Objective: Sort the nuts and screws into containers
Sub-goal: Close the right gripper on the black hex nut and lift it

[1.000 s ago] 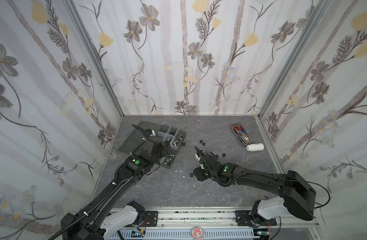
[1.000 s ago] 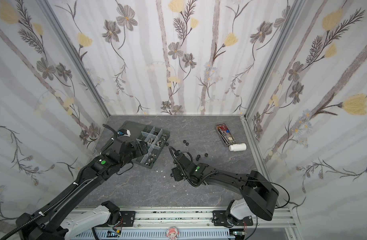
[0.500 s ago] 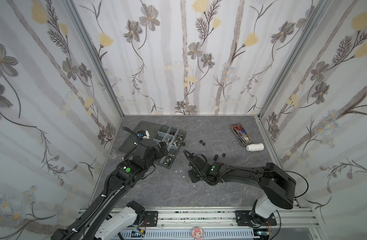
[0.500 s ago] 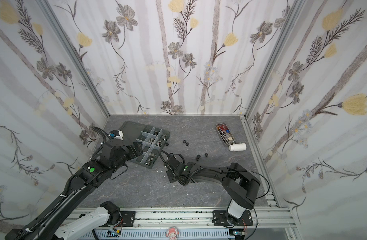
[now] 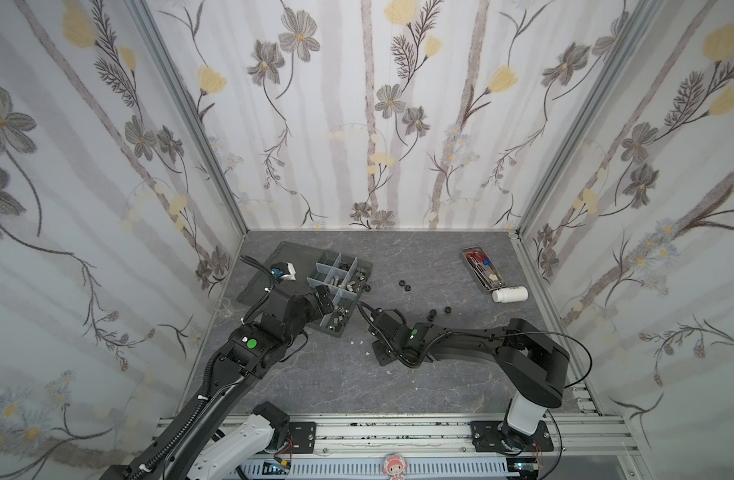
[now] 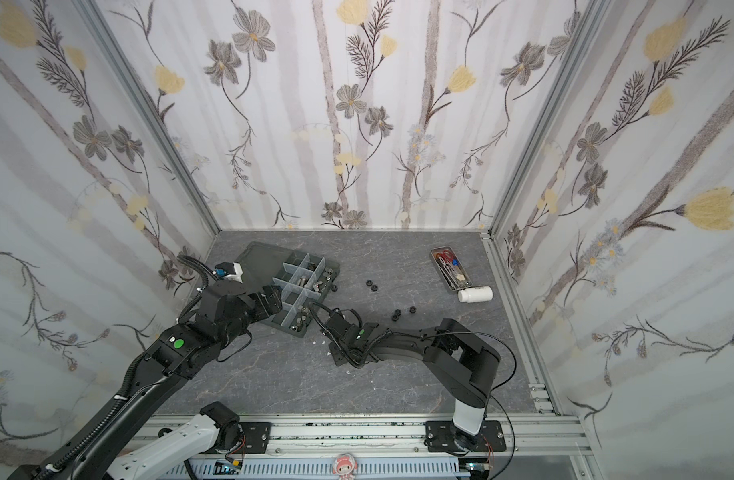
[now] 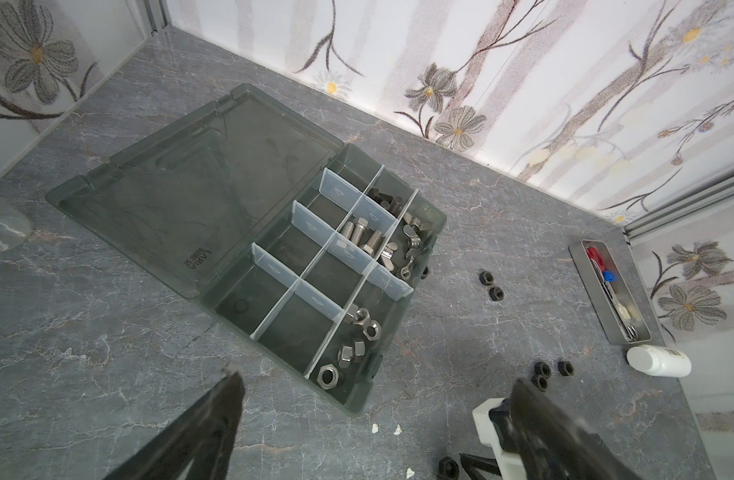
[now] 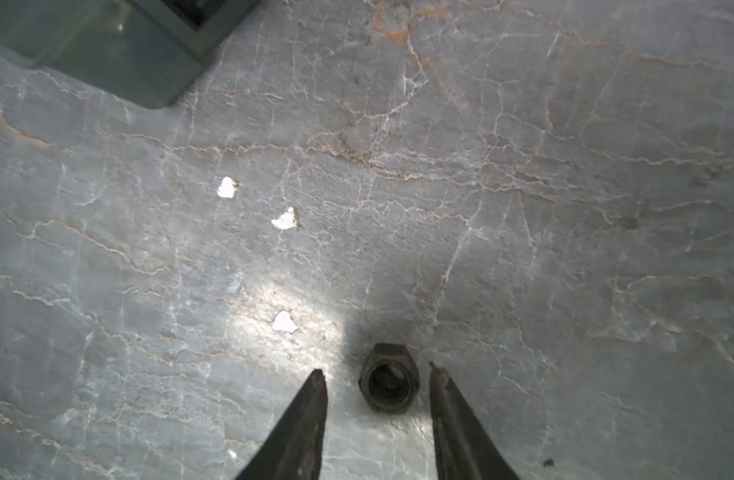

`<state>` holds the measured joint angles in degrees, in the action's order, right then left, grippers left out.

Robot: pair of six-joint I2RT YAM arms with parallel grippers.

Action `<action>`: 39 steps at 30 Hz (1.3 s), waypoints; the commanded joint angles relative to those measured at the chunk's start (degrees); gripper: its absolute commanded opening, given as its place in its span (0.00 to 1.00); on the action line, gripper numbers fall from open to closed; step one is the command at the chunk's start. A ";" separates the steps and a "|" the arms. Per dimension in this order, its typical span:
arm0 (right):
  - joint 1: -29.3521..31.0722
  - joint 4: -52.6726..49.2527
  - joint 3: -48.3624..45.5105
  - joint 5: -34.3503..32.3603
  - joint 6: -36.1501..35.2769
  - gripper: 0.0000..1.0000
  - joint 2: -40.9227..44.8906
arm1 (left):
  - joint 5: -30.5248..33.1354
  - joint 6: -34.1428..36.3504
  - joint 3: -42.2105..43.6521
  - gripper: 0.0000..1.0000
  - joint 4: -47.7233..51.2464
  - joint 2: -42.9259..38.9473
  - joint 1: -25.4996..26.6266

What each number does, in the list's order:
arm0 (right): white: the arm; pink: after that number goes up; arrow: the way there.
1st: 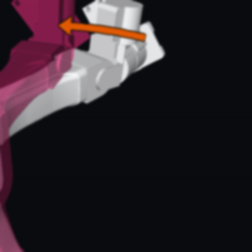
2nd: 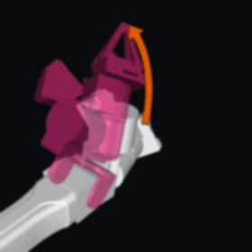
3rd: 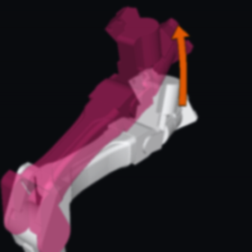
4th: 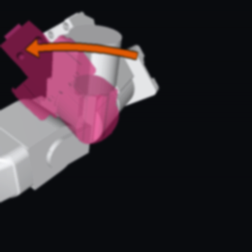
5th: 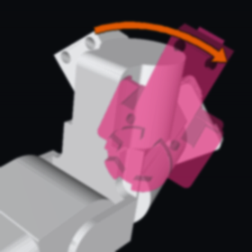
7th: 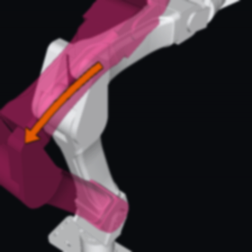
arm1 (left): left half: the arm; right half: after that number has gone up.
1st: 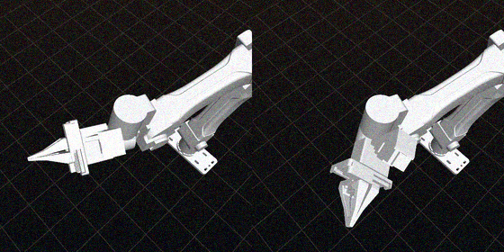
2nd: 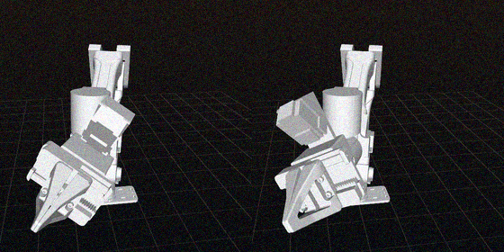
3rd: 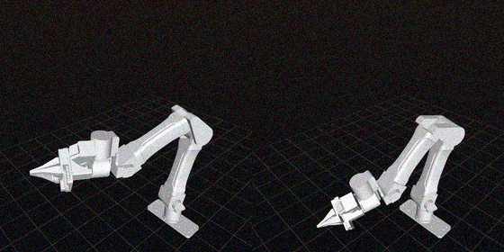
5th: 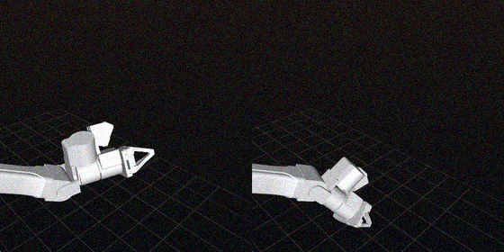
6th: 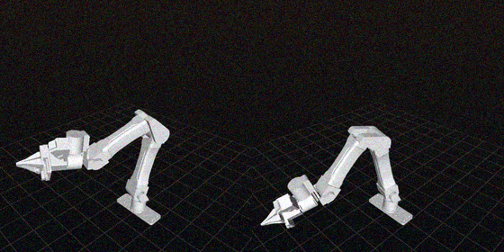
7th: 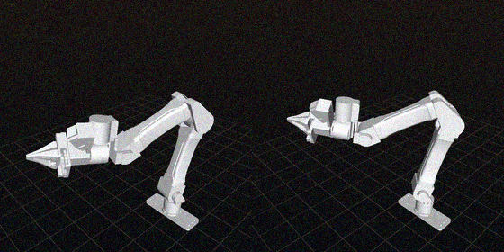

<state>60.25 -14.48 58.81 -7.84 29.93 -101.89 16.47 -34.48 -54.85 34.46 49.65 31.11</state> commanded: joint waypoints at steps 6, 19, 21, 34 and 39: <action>0.22 -0.73 0.60 -0.69 -0.01 0.38 -1.64 | 1.26 0.11 -0.04 1.00 -0.18 -0.37 -0.02; 0.49 -1.59 1.06 -1.46 -0.19 0.25 -2.53 | 1.80 -0.06 -1.54 1.00 0.84 -1.22 -0.07; 0.57 -1.77 1.22 -1.57 -0.22 0.24 -2.44 | 2.02 -0.01 -1.98 1.00 1.05 -1.23 -0.05; 0.51 -2.66 2.68 -2.10 -1.25 0.19 0.54 | 3.18 0.13 -3.90 1.00 2.34 -2.36 -0.08; 0.48 -2.35 5.33 -1.59 -3.22 0.19 1.81 | 3.54 0.20 -4.38 1.00 3.46 -3.44 -0.07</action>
<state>60.75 -17.15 62.48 -8.93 28.18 -100.90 18.41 -34.48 -58.48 37.26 46.74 31.07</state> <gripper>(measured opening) 0.222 0.998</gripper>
